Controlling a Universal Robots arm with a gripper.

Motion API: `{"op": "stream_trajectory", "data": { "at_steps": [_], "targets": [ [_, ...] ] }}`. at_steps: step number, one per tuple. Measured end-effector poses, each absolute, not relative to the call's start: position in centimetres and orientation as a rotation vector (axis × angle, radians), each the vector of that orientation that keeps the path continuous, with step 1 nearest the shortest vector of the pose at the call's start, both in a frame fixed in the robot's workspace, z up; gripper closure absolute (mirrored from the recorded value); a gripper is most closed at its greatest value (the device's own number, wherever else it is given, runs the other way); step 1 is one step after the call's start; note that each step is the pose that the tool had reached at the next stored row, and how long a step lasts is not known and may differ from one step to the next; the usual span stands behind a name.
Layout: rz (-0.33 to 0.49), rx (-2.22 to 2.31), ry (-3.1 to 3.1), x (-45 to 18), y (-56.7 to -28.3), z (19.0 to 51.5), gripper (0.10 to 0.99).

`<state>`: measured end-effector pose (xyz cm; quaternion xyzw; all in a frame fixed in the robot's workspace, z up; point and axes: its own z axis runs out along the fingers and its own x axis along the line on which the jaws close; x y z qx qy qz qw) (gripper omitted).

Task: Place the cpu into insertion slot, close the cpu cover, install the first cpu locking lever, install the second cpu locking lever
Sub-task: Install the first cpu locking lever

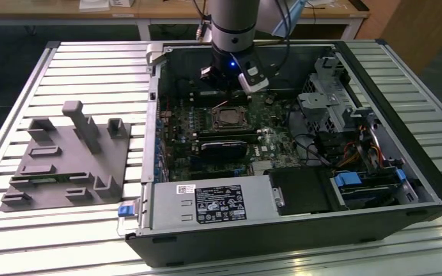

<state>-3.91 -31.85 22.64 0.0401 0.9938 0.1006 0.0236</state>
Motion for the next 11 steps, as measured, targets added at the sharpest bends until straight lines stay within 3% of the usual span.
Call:
{"op": "stream_trajectory", "data": {
  "at_steps": [11],
  "targets": [
    [0.276,0.142,3.061,-3.91,-31.54,22.18,0.98]
  ]
}}
